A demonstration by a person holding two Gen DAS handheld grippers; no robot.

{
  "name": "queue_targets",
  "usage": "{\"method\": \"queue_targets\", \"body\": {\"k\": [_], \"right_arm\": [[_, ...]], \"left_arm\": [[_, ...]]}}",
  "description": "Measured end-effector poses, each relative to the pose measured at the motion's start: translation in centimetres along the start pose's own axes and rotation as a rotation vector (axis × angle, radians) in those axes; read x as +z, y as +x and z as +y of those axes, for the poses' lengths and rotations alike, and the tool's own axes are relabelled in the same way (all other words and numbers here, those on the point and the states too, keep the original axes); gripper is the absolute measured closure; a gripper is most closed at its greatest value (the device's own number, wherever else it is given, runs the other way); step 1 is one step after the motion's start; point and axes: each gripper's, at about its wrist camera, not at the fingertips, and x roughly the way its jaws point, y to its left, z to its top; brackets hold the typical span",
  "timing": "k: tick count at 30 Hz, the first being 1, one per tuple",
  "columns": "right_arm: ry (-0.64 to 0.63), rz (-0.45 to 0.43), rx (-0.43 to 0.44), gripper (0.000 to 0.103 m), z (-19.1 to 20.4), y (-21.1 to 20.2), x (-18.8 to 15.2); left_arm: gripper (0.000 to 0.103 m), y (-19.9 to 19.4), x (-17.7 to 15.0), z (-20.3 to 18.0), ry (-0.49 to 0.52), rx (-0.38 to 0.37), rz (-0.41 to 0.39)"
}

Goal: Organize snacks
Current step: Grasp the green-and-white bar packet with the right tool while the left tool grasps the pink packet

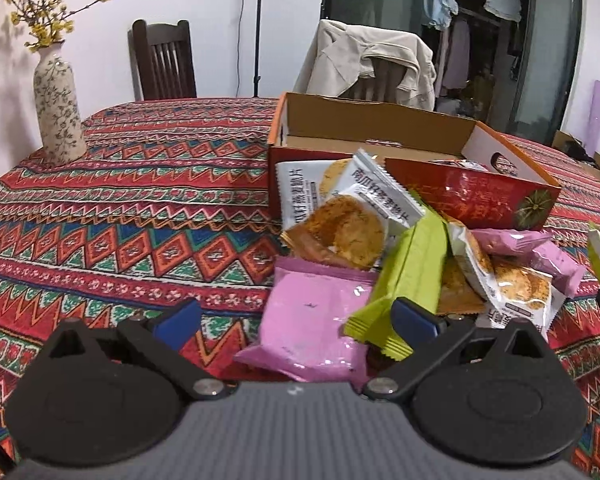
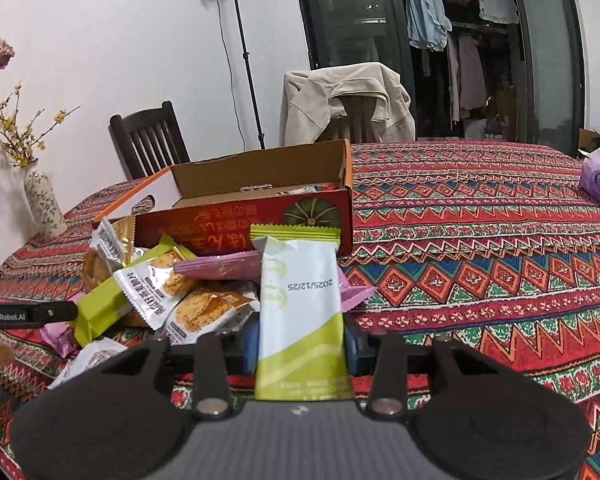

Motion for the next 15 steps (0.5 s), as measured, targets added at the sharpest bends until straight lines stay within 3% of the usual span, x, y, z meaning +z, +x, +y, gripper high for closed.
{"method": "queue_targets", "body": {"k": [10,15], "right_arm": [[0.017,0.002,0.001,0.063,-0.4,-0.2,-0.2],[0.026,0.010,0.003,0.063,-0.6,0.0,-0.2]], "left_arm": [[0.000,-0.3,-0.8,1.3,-0.059,-0.008,0.028],[0.000,-0.5,-1.5,0.9,0.020,-0.008,0.052]]}}
